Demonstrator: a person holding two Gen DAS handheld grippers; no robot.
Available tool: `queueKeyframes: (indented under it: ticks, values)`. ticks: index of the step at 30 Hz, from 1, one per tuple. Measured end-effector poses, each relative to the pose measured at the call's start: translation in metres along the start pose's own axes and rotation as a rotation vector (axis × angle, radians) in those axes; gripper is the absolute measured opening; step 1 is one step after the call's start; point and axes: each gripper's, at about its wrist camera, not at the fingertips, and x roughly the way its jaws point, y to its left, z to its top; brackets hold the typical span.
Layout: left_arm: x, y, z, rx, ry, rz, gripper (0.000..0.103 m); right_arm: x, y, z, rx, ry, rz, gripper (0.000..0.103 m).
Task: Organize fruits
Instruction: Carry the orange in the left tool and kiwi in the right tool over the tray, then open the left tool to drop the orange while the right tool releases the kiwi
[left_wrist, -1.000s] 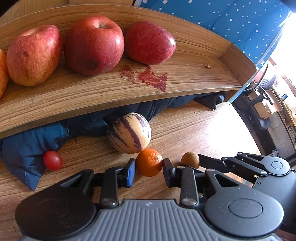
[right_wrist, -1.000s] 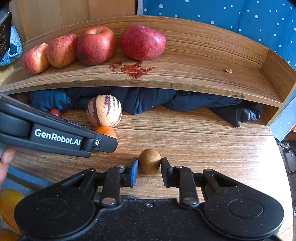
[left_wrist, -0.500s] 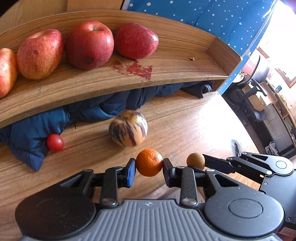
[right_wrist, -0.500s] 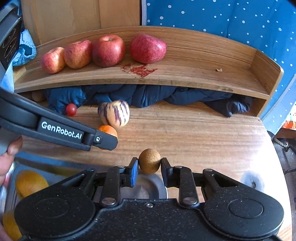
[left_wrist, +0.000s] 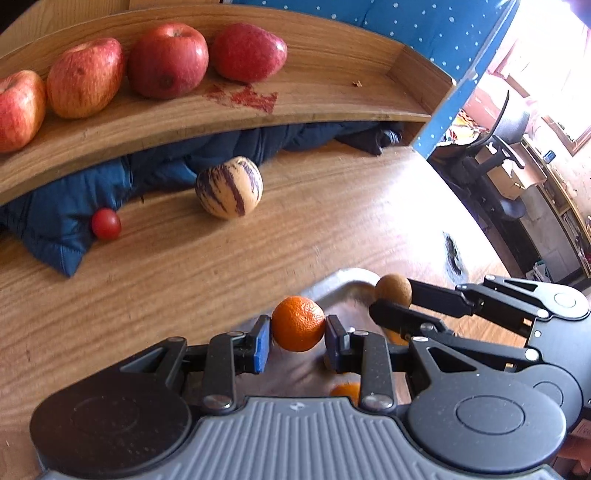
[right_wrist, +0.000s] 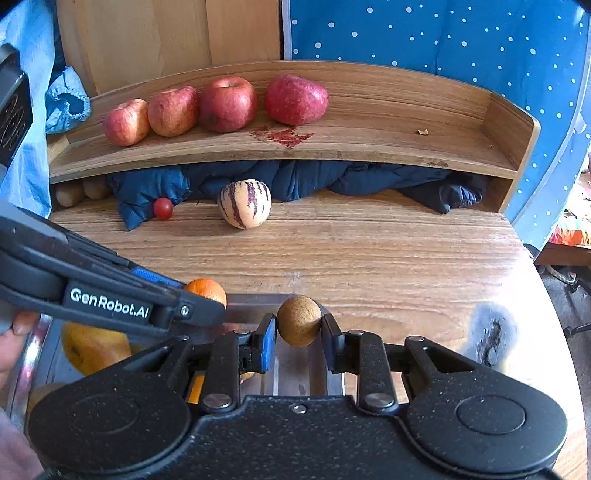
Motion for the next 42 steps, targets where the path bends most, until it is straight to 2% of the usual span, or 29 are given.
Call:
queueKeyframes:
  ticks: [21, 26, 35, 39, 40, 42]
  values:
    - [0.000, 0.000, -0.017, -0.027, 0.054, 0.047, 0.035, -0.012, 0.003, -0.021, 0.040, 0.045, -0.015, 0.030]
    - [-0.004, -0.001, -0.017, -0.038, 0.045, 0.064, 0.058, -0.018, 0.003, -0.025, 0.049, 0.034, -0.023, 0.037]
    - [-0.029, -0.011, -0.025, -0.081, -0.036, 0.112, 0.086, -0.045, -0.005, -0.035, 0.039, -0.022, -0.038, 0.063]
    - [-0.044, -0.018, -0.035, -0.091, -0.069, 0.148, 0.094, -0.062, -0.007, -0.047, 0.055, -0.040, -0.027, 0.080]
    - [-0.048, -0.020, -0.039, -0.090, -0.076, 0.160, 0.099, -0.067, -0.007, -0.051, 0.064, -0.044, -0.021, 0.084]
    - [-0.057, -0.023, -0.047, -0.091, -0.092, 0.185, 0.100, -0.072, -0.007, -0.057, 0.074, -0.042, -0.011, 0.088]
